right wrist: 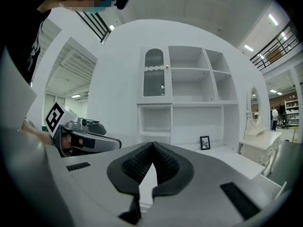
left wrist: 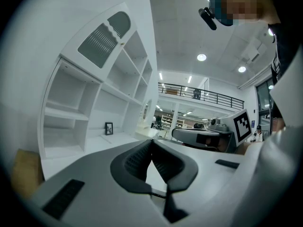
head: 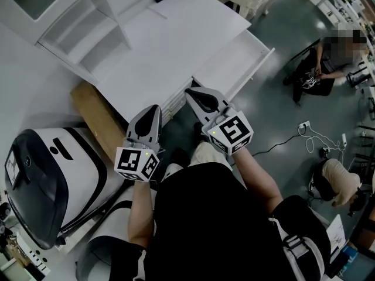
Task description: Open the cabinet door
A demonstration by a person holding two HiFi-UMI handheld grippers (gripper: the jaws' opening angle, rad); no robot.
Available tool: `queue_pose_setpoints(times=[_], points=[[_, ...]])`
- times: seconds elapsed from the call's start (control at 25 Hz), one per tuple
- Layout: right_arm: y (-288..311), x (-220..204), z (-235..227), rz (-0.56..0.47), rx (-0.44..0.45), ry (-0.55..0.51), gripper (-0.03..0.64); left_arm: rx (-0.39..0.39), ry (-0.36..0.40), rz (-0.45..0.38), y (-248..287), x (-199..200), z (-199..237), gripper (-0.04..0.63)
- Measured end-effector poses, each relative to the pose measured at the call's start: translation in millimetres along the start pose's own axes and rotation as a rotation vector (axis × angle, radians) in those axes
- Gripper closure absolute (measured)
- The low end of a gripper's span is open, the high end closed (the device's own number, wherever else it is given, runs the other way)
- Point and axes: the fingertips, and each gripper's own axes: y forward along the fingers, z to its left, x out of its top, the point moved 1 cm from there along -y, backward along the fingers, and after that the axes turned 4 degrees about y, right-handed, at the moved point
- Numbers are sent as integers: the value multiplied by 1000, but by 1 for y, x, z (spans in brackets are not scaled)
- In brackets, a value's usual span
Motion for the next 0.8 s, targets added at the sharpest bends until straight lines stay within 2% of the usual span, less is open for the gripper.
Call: queue_pose_setpoints(times=[0.8], points=[[-1,0,-11,-6,-13,21,601,-14,3,11,9,-1,0,572]])
